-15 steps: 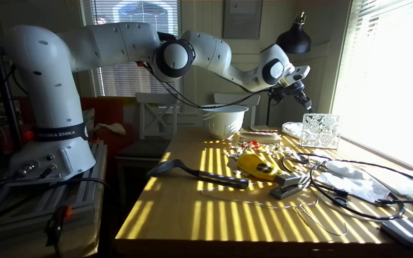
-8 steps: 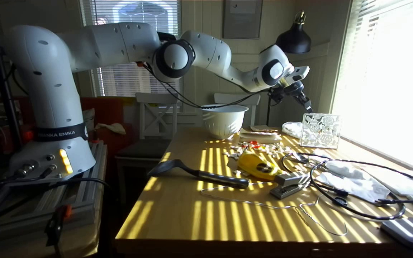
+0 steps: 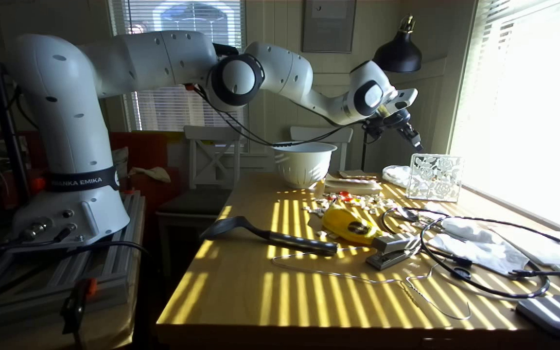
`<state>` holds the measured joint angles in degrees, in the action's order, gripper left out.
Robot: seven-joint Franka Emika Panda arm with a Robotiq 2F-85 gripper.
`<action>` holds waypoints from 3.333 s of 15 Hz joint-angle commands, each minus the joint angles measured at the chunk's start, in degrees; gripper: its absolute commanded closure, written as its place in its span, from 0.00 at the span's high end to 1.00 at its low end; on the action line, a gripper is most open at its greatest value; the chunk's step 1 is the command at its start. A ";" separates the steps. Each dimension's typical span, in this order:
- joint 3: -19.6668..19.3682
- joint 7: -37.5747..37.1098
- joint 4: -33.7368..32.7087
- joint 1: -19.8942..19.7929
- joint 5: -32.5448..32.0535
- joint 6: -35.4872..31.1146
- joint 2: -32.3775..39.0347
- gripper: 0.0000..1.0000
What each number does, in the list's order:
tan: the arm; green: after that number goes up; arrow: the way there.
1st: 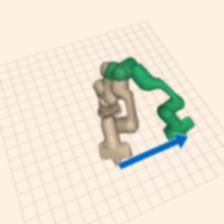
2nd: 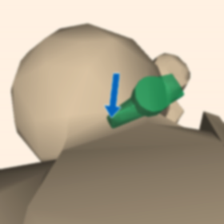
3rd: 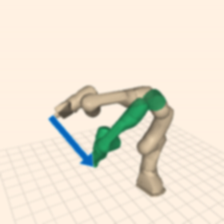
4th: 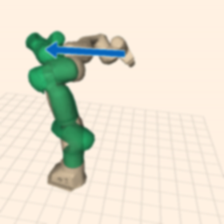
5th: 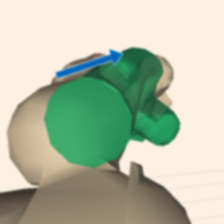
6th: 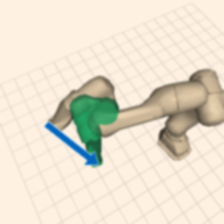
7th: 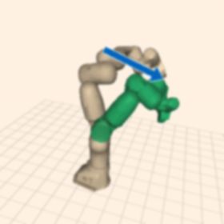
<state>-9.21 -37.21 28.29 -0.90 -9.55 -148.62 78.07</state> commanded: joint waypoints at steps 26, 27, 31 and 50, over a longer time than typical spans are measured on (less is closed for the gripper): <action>-3.51 -9.14 0.49 0.22 0.07 -0.35 0.81 0.00; -3.14 -8.85 0.74 0.17 0.30 0.19 0.69 0.00; -1.95 -7.57 1.25 -0.01 0.84 2.12 0.62 0.00; 3.01 -4.33 0.97 -1.75 1.27 5.85 0.21 0.95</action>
<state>-8.04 -43.00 28.50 -2.42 -9.55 -144.23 78.63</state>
